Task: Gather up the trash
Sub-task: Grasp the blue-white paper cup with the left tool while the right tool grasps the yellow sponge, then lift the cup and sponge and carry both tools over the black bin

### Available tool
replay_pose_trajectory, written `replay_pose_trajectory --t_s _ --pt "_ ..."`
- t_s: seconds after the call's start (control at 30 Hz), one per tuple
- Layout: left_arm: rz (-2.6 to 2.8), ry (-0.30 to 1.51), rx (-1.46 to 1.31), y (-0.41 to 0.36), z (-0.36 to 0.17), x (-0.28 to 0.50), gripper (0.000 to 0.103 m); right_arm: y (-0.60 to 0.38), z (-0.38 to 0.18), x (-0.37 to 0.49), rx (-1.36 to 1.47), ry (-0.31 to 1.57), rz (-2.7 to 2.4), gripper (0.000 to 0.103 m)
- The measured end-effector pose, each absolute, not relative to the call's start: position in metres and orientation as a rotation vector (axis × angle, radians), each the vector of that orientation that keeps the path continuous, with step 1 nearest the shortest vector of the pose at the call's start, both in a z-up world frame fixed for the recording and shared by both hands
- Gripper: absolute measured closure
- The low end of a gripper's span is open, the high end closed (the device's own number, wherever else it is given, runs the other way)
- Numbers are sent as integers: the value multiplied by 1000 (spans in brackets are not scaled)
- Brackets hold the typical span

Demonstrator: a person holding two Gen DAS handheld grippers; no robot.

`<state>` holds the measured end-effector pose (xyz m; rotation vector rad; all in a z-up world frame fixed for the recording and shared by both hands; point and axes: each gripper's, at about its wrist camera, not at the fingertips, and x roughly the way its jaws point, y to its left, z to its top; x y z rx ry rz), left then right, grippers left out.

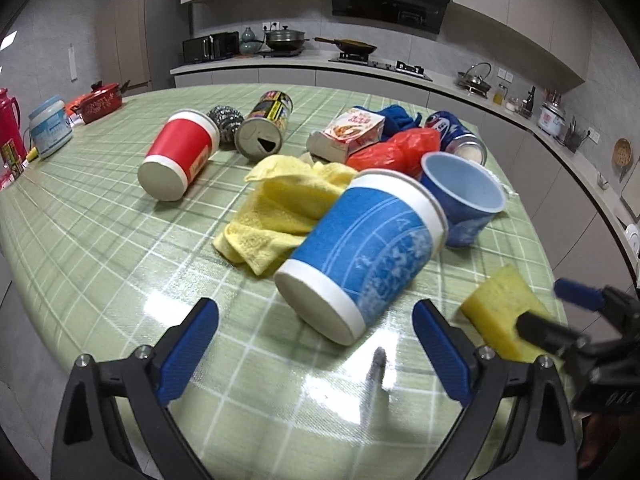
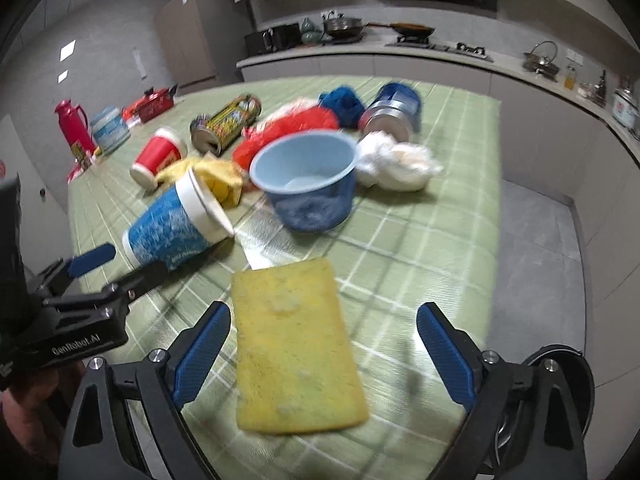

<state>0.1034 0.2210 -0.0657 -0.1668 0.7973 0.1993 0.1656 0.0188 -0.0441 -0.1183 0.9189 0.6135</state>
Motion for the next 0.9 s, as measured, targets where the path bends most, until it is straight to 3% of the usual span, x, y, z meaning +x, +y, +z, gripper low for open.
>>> replay_pose_trajectory --t_s 0.17,0.47,0.53,0.6,0.67,0.9 --pt "175 803 -167 221 -68 113 5 23 -56 177 -155 907 558 26" --pt "150 828 -150 219 -73 138 5 4 -48 197 -110 913 472 26" --pt "150 836 -139 216 -74 141 11 8 -52 193 -141 920 462 26" --pt "141 846 -122 213 -74 142 28 13 -57 194 -171 917 446 26" --pt "122 851 -120 211 -75 143 40 17 -56 193 -182 901 443 43" --pt "94 806 -165 211 -63 129 47 16 -48 193 -146 898 473 49"
